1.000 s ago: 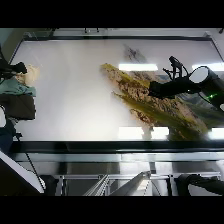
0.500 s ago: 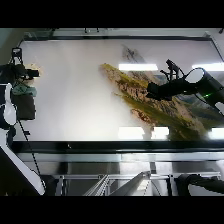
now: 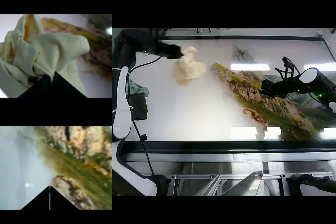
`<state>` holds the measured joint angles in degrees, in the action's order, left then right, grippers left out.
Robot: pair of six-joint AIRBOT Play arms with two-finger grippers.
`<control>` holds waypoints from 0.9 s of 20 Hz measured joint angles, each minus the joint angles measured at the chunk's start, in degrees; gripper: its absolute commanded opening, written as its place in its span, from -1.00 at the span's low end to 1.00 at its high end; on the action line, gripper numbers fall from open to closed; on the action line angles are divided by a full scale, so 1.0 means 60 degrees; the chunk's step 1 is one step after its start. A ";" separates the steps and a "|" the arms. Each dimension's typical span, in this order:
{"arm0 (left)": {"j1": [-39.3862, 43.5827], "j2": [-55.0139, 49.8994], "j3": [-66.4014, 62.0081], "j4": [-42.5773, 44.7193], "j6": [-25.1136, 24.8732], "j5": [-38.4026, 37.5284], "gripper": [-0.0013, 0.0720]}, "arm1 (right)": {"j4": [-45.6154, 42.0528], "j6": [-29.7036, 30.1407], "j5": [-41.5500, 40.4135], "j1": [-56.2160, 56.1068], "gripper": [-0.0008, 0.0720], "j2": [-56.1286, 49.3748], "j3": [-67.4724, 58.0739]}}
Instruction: Fold the shirts.
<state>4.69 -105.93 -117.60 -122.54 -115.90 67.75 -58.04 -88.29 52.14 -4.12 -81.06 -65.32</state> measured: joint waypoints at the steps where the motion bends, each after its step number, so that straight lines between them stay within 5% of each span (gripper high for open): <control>1: 0.0474 0.0273 0.0000 -0.0284 -0.0160 0.0521 -0.92 | -0.0102 0.0000 0.0015 0.0211 -0.93 0.0000 0.0000; 7: 0.2637 0.0933 0.0958 -0.0550 -0.0295 0.2543 -0.90 | -0.0408 0.0204 0.1235 0.1541 -0.93 0.0000 0.0000; 9: 0.2973 0.0987 0.1657 -0.0361 -0.0270 0.2783 0.66 | -0.0437 0.0339 0.1661 0.1821 -0.84 0.0000 0.0000; 10: 0.3049 0.0998 0.1920 -0.0237 -0.0197 0.2849 0.99 | -0.0441 0.0390 0.1858 0.1905 -0.07 0.0000 0.0000; 11: 0.3071 0.1005 0.2113 -0.0076 -0.0051 0.2958 0.99 | -0.0448 0.0452 0.2014 0.1960 0.91 0.0000 0.0000; 18: 0.1705 0.1169 0.3038 0.0998 0.1763 0.3869 0.99 | -0.0459 0.0994 0.2932 0.2087 0.95 0.0007 0.0659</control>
<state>14.92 -98.91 -99.37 -116.55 -105.32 90.96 -60.80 -82.32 69.73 8.40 -81.01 -61.36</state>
